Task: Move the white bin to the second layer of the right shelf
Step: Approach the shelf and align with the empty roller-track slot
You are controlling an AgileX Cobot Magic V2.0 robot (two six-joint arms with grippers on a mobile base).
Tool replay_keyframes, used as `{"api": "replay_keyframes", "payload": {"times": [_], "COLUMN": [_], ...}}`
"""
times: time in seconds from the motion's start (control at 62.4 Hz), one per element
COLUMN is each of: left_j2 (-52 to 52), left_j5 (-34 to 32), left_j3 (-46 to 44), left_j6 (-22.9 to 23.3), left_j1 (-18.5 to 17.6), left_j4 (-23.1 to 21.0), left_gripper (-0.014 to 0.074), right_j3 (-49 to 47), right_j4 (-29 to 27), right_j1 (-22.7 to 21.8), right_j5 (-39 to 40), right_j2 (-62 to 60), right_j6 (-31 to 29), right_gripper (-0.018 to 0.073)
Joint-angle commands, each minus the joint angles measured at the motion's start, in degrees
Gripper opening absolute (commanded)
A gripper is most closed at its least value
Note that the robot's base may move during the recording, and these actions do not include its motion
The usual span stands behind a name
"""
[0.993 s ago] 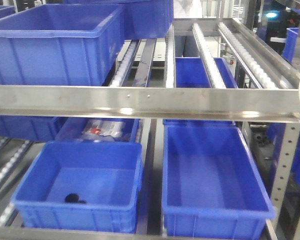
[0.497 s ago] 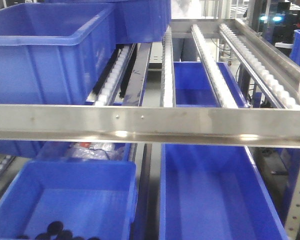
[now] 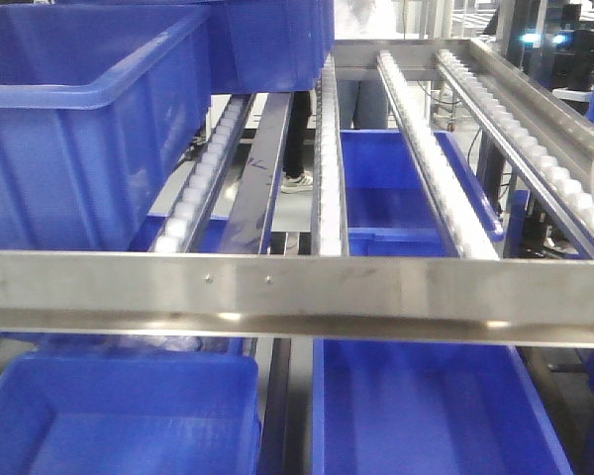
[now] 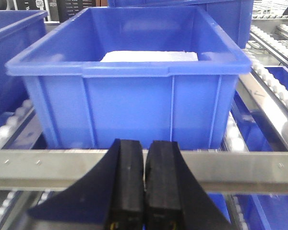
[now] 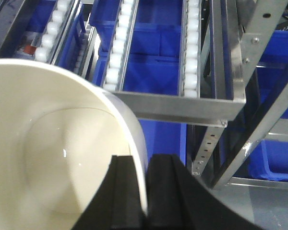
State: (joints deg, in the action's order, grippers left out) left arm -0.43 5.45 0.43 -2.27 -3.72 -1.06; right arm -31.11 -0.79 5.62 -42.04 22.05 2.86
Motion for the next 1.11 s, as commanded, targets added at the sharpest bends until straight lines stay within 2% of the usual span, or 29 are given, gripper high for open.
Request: {"api": "replay_keyframes", "payload": {"times": [0.0, 1.089], "left_j2": [-1.0, -1.0], "left_j5": [-4.6, -4.6], "left_j3": [1.5, 1.5], "left_j6": [0.3, 0.3], "left_j1": [-0.2, -0.2], "left_j4": [-0.4, -0.4], "left_gripper": [0.0085, 0.0085], "right_j3": [-1.8, -1.8], "right_j4": [0.0, 0.0], "right_j1": [-0.3, -0.3], "right_j5": [5.4, 5.4], "right_j2": [0.2, 0.2], "right_j6": [-0.1, -0.1], "right_gripper": [0.0055, 0.0055]}}
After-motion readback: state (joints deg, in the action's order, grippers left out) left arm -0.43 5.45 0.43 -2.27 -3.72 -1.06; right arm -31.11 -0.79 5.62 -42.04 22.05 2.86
